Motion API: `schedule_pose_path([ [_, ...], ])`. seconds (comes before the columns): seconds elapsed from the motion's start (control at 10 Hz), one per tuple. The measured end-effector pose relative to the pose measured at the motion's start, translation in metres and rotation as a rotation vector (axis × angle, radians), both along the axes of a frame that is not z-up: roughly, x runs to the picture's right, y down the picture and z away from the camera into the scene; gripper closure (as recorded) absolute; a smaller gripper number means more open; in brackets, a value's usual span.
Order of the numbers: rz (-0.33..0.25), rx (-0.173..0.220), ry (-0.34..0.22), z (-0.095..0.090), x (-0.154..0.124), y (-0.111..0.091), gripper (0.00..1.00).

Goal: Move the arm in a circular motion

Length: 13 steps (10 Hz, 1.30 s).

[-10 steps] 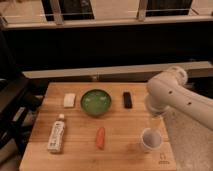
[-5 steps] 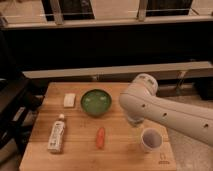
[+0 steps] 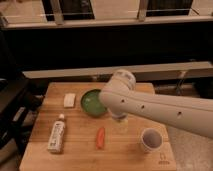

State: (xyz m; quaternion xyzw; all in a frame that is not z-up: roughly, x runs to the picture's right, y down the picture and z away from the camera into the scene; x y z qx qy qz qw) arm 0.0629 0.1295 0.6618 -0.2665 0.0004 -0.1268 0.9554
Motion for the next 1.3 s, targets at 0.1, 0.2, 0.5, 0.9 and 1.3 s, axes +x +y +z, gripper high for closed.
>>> schedule_pose_path([
  [0.1,0.004,0.002,0.000,0.004,-0.001,-0.004,0.20],
  [0.2,-0.001,0.006,-0.004,0.013,0.004,-0.012,0.20],
  [0.5,0.003,0.011,-0.004,0.039,0.008,-0.038,0.20],
  [0.9,-0.024,0.016,-0.007,0.052,-0.012,-0.055,0.27],
  [1.3,-0.033,0.019,-0.014,0.065,-0.046,-0.067,0.20],
])
